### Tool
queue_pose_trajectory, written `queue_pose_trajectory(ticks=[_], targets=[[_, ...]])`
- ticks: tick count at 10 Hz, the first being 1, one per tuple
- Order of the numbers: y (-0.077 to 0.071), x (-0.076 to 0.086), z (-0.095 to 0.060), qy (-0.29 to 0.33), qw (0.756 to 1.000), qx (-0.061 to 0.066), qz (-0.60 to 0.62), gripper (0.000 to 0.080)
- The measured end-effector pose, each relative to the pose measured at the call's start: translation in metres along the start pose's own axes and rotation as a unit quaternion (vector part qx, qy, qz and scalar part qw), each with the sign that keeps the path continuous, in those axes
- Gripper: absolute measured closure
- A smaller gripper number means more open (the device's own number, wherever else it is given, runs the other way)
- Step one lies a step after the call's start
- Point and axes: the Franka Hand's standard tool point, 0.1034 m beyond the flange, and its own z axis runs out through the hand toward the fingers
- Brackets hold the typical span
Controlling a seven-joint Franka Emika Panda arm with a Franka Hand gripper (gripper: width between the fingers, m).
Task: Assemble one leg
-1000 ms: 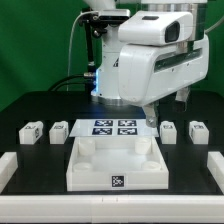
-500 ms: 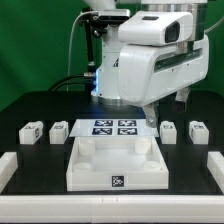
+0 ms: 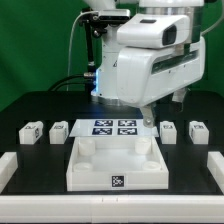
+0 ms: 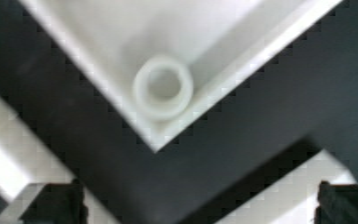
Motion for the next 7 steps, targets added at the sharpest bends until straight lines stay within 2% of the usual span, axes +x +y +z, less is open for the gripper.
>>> queue_pose_trajectory(ticks=[2,4,5,7], targets=[[-0.021,-0.042,0.019,0.0,0.996,0.003,-0.092,0.015],[-0.037,-0.079,0.047,0.005,0.975,0.009,-0.22,0.015],[-0.038,-0.088,0.06,0.007,0.968,0.015,-0.25,0.015],[-0.039,-0.103,0.091,0.016,0.961,0.02,-0.275,0.015]])
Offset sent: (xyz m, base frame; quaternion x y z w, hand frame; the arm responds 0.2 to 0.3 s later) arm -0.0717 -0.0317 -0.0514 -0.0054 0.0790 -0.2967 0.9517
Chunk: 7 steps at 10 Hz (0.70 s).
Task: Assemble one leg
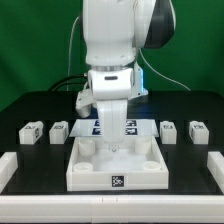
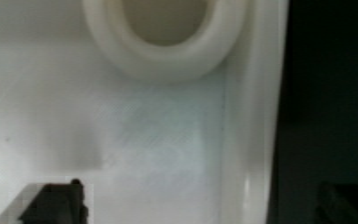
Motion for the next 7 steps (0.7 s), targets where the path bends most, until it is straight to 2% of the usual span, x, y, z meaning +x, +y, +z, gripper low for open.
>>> queue_pose_trajectory(ticks=[1,4,6,7], targets=[[-0.0012,-0.0053,0.0066,0.003,1.0,-0.001,-0.01,0.015],[-0.0018,-0.0069,0.0082,0.003,1.0,0.001,-0.007,0.015],[-0.0019,-0.0073,0.0083,0.003,1.0,0.001,-0.006,0.041],[-0.0021,-0.0075,0.0084,0.003,1.0,0.001,-0.006,0.041]])
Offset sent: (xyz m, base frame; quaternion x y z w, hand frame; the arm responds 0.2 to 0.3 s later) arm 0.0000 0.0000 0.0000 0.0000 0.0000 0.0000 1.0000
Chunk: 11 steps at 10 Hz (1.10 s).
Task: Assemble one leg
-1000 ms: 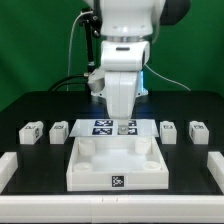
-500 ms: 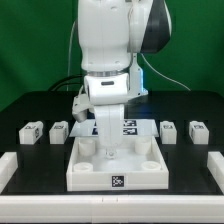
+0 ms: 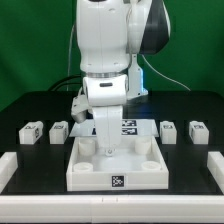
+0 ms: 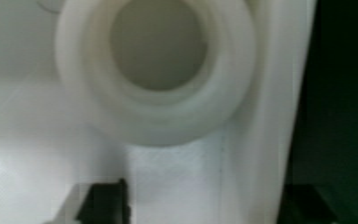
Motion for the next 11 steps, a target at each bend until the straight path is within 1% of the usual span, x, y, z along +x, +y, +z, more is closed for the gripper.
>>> queue_pose_trajectory(ticks=[1,2,3,4,8,9,10,11], targets=[[0.0,0.0,0.0,0.0,1.0,0.0,0.0,0.0594],[0.0,-0.001,0.0,0.0,1.0,0.0,0.0,0.072],[0.002,-0.001,-0.001,-0.001,1.0,-0.005,0.001,0.072],[0.003,-0.001,-0.001,-0.001,1.0,-0.007,0.001,0.074],[0.004,-0.001,-0.002,-0.001,1.0,-0.009,0.001,0.074],[0.006,0.002,-0.002,0.0,1.0,-0.011,0.007,0.074],[0.01,0.011,-0.003,0.002,1.0,-0.013,0.012,0.074],[0.016,0.024,-0.002,0.006,1.0,-0.015,0.025,0.074]])
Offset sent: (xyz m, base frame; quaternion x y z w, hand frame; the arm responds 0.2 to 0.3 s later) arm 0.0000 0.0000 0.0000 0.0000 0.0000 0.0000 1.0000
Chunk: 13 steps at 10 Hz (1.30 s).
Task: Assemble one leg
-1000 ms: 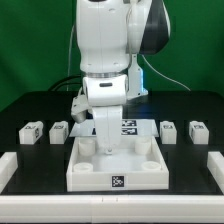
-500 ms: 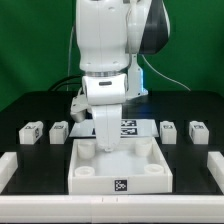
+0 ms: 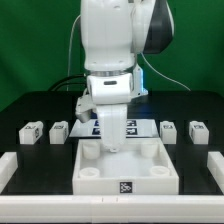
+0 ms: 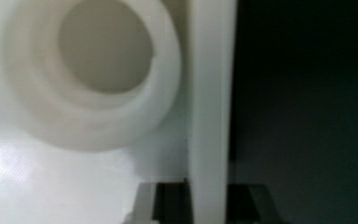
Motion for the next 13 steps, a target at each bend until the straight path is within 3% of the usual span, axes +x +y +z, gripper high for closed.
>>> queue_pose_trajectory(ticks=[3,5,11,12,13], targets=[[0.026,0.049,0.002,0.016,1.0,-0.011,0.012,0.0739],[0.039,0.064,0.003,0.022,0.999,-0.017,0.017,0.0739],[0.04,0.063,0.003,0.024,0.999,-0.02,0.01,0.0739],[0.04,0.063,0.003,0.024,0.999,-0.019,0.01,0.0655],[0.04,0.063,0.003,0.024,0.999,-0.019,0.011,0.0515]])
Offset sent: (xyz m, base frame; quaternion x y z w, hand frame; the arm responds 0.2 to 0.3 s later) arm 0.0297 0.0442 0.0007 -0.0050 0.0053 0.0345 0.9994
